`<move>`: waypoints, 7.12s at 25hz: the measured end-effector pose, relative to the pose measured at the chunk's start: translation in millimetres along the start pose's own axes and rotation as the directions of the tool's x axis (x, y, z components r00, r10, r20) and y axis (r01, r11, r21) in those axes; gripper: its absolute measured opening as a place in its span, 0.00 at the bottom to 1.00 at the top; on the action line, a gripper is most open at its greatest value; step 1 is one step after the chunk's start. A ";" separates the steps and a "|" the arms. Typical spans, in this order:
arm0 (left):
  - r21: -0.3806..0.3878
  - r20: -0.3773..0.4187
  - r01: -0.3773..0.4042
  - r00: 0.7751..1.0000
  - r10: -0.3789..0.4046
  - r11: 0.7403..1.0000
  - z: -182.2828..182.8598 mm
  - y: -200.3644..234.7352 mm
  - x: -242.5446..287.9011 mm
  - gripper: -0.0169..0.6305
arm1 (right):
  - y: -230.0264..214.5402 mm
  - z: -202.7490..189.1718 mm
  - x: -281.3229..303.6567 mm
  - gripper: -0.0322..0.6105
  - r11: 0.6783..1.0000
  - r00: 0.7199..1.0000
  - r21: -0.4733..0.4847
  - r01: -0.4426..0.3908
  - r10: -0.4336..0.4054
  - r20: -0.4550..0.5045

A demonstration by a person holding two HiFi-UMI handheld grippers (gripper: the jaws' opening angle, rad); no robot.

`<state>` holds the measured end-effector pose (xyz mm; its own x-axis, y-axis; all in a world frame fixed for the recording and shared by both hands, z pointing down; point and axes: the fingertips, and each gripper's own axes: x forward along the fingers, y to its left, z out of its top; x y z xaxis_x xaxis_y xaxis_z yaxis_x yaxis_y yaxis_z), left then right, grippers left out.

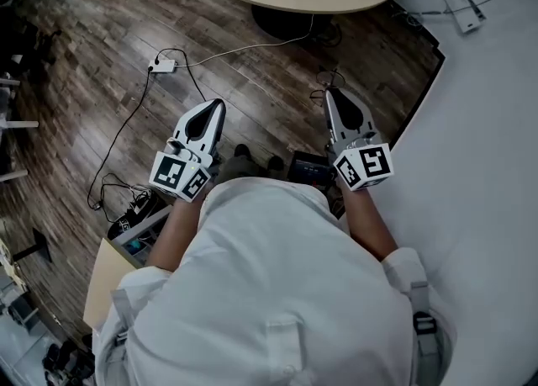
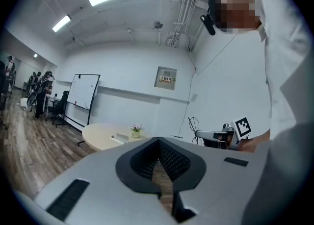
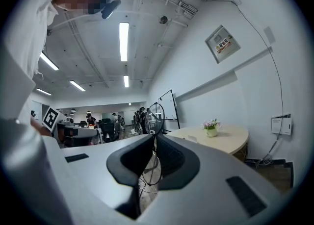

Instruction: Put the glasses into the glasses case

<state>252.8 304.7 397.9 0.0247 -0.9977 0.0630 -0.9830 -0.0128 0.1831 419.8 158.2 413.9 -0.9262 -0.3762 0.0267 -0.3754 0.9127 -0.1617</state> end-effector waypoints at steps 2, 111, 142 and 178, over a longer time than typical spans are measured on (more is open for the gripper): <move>0.001 -0.020 0.005 1.000 -0.005 1.000 -4.4 -0.5 2.8 0.05 | -4.0 -4.8 0.7 0.11 1.000 1.000 0.014 0.002 -0.002 -0.012; -0.228 -0.179 0.454 0.850 -0.496 0.861 14.3 540.4 606.9 0.05 | -303.7 -170.8 624.6 0.11 0.992 0.427 -0.050 -0.115 0.004 -0.904; -0.257 -0.169 0.433 0.860 -0.481 0.864 3.3 552.5 569.9 0.05 | -285.9 -232.3 626.9 0.11 0.988 0.321 0.060 -0.140 0.102 -0.942; -0.103 -0.097 0.532 0.836 -0.541 0.841 120.7 464.4 561.8 0.05 | -261.8 109.0 614.9 0.10 0.983 0.969 -0.156 0.095 -0.127 -0.210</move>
<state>-211.8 -269.8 400.0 0.5697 -0.8204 0.0486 -0.7943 -0.5345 0.2889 -47.4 -329.5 365.1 -0.8579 -0.4468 0.2537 -0.4626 0.8865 -0.0029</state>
